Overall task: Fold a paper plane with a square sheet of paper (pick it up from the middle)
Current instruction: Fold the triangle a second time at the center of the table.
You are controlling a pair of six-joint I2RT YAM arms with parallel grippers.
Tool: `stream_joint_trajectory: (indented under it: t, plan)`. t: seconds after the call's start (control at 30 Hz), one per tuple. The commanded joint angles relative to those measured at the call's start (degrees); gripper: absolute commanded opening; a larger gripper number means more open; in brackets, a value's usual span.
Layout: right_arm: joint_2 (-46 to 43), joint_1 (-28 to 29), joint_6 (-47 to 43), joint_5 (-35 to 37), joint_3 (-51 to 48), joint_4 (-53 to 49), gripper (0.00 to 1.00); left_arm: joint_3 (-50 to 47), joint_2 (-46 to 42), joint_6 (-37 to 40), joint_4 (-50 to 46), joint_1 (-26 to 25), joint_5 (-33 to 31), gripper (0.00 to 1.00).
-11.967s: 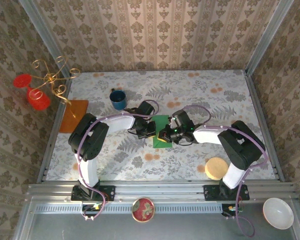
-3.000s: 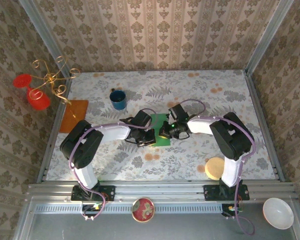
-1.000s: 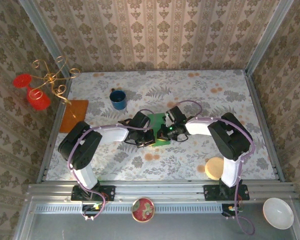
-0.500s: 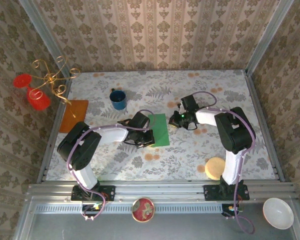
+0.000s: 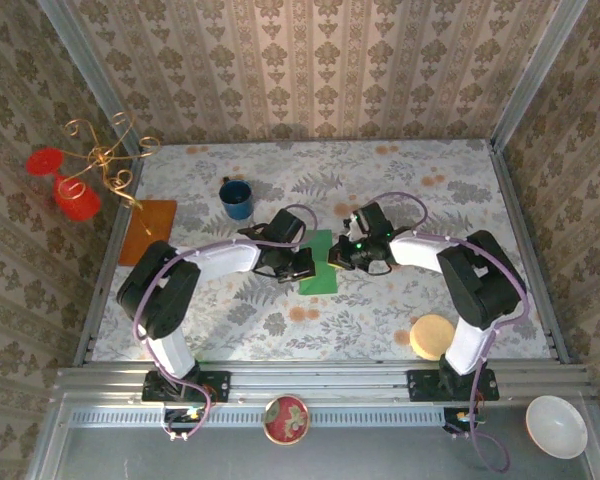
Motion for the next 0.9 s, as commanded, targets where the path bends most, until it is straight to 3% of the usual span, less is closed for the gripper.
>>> stream_joint_trajectory:
  t: [0.0,0.87]
  plan:
    - [2.6,0.9,1.7,-2.7,1.6,2.3,0.00,1.7,2.7,1.4,0.4,0.1,1.9,0.06]
    - [10.4,2.1,-1.6,2.4,6.5,-7.6,0.00,4.3,7.1,3.7,-1.1,0.2,1.0,0.03]
